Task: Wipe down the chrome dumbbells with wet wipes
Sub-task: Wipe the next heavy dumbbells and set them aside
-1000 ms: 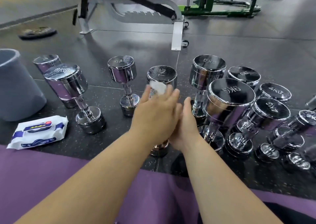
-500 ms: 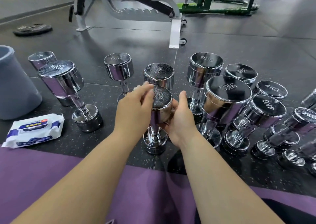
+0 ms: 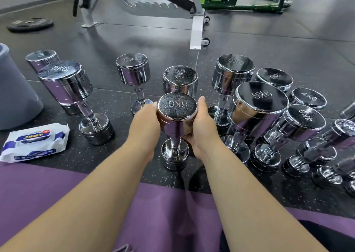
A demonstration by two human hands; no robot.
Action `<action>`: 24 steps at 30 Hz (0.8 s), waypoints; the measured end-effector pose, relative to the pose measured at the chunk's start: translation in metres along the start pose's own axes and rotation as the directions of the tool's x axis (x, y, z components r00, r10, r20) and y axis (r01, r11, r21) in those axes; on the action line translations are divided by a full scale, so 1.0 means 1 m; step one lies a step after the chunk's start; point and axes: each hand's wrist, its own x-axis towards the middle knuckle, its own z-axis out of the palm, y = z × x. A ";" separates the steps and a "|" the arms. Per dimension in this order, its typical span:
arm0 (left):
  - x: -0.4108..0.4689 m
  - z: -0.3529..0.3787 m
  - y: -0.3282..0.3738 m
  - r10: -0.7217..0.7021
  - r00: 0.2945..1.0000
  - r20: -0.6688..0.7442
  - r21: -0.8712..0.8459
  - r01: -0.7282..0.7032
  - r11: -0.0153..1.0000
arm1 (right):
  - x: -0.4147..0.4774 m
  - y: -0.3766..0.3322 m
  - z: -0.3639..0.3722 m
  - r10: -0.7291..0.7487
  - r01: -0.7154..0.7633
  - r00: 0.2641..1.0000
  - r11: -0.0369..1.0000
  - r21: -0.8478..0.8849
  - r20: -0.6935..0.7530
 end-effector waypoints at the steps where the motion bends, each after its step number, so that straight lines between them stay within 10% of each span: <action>1: -0.004 0.001 -0.003 0.057 0.998 -0.008 -0.061 -0.057 0.996 | 0.001 0.000 0.000 0.000 0.000 1.000 1.000 0.002 -0.006; 11: 0.002 -0.003 -0.021 -0.028 1.000 0.014 -0.061 0.029 0.998 | -0.002 -0.011 0.005 -0.039 0.039 0.998 0.999 0.013 -0.051; 18: 0.029 -0.017 0.013 0.263 0.963 0.057 0.061 -0.266 0.962 | -0.005 -0.033 0.013 -0.345 0.331 0.937 0.929 -0.166 -0.062; 24: 0.040 -0.009 0.012 0.097 0.982 0.164 -0.003 -0.098 0.995 | -0.001 -0.034 0.020 -0.372 0.372 0.926 0.882 -0.288 0.055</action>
